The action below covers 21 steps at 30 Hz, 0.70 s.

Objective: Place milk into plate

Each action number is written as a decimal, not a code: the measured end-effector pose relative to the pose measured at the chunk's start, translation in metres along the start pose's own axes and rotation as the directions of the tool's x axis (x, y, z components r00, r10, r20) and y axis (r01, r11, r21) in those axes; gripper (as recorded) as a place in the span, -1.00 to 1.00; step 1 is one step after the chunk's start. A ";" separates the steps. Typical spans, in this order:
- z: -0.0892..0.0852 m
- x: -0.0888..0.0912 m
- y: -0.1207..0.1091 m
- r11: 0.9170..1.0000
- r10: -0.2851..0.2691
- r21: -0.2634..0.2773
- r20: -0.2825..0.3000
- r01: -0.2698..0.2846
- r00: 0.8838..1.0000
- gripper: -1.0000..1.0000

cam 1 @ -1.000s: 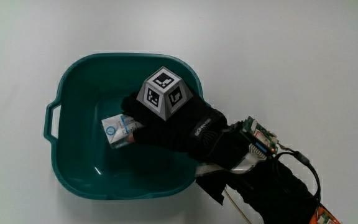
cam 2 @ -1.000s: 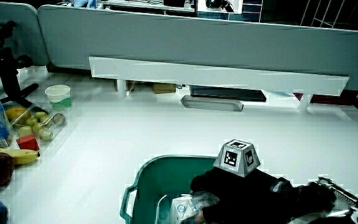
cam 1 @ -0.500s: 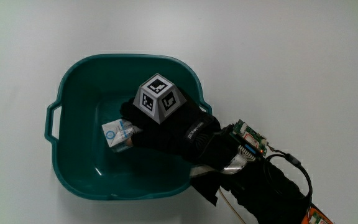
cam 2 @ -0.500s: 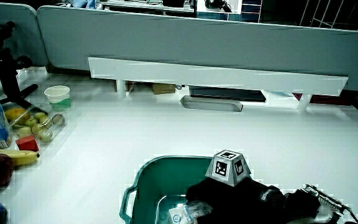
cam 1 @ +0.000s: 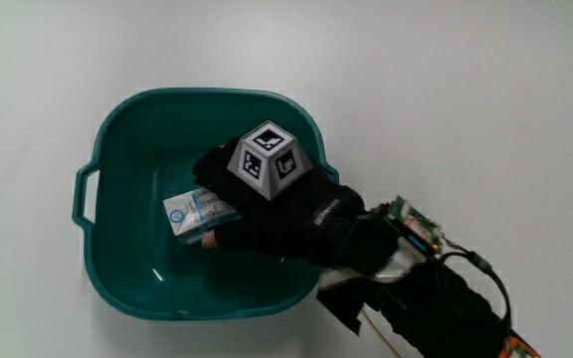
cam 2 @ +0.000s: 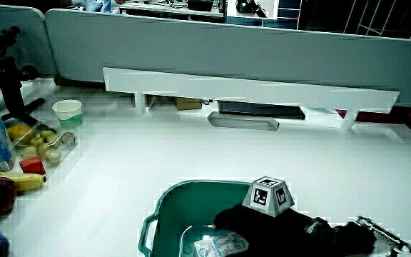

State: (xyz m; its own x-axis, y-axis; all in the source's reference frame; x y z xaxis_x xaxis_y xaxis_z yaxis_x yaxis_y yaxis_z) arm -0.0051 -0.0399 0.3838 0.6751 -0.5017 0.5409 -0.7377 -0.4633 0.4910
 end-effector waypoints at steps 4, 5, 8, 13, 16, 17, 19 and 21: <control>0.015 0.010 -0.018 0.998 -0.058 0.041 0.028 0.056 0.998 -0.90; 0.020 0.012 -0.022 0.996 -0.065 0.055 0.024 0.064 0.998 -0.95; 0.033 0.019 -0.037 0.990 -0.106 0.102 0.034 0.102 0.994 -1.00; 0.056 0.032 -0.059 0.959 -0.245 0.182 0.138 0.219 0.960 -1.00; 0.075 0.037 -0.073 0.930 -0.315 0.251 0.171 0.268 0.933 -1.00; 0.077 0.044 -0.074 0.927 -0.326 0.245 0.159 0.283 0.932 -1.00; 0.081 0.056 -0.075 0.909 -0.386 0.249 0.194 0.336 0.902 -1.00; 0.085 0.066 -0.078 0.900 -0.410 0.242 0.185 0.363 0.893 -1.00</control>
State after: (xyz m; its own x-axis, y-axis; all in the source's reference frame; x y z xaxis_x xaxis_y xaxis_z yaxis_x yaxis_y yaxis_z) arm 0.0973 -0.0994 0.3232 0.9060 -0.3935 0.1558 -0.4182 -0.7757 0.4727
